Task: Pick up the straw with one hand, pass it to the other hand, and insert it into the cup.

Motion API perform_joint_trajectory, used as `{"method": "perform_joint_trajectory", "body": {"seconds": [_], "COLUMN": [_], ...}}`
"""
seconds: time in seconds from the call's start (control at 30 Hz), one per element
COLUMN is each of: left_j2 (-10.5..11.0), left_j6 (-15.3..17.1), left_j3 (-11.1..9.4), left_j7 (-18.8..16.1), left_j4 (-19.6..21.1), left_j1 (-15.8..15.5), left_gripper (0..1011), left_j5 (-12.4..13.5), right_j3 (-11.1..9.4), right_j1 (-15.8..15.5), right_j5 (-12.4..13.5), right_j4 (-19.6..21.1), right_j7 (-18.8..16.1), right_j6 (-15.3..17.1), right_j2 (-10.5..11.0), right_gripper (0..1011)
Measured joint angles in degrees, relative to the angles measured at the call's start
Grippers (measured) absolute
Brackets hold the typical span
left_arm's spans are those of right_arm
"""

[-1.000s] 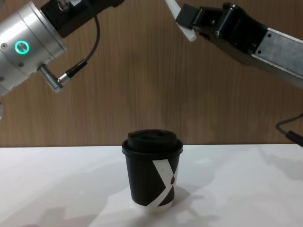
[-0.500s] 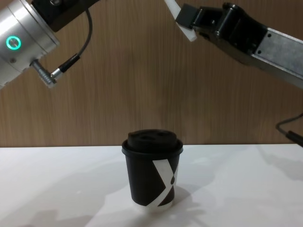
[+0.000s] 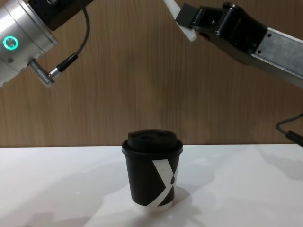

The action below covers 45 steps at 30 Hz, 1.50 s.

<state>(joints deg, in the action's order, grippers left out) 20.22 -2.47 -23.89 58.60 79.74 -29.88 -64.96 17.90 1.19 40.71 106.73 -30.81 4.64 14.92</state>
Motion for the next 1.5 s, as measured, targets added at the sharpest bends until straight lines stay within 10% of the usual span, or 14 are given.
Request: {"method": "perform_joint_trajectory", "body": {"seconds": [0.3, 1.17, 1.5], "left_j2": [0.14, 2.14, 4.41], "left_j6": [-0.49, -2.0, -2.05], "left_j3": [-0.28, -1.29, -2.1], "left_j7": [-0.14, -4.24, -8.58], "left_j4": [-0.36, 0.66, 2.71], "left_j1": [-0.09, 0.29, 0.7], "left_gripper": [4, 3, 4], "left_j5": [-0.43, 1.11, 4.22], "right_j3": [0.0, 0.0, 0.0], "right_j1": [0.0, 0.0, 0.0], "right_j5": [0.0, 0.0, 0.0], "right_j4": [-0.01, 0.0, 0.0], "right_j7": [0.0, 0.0, 0.0], "right_j6": [0.0, 0.0, 0.0], "right_j2": [0.02, 0.0, 0.0], "right_gripper": [83, 889, 1001]}}
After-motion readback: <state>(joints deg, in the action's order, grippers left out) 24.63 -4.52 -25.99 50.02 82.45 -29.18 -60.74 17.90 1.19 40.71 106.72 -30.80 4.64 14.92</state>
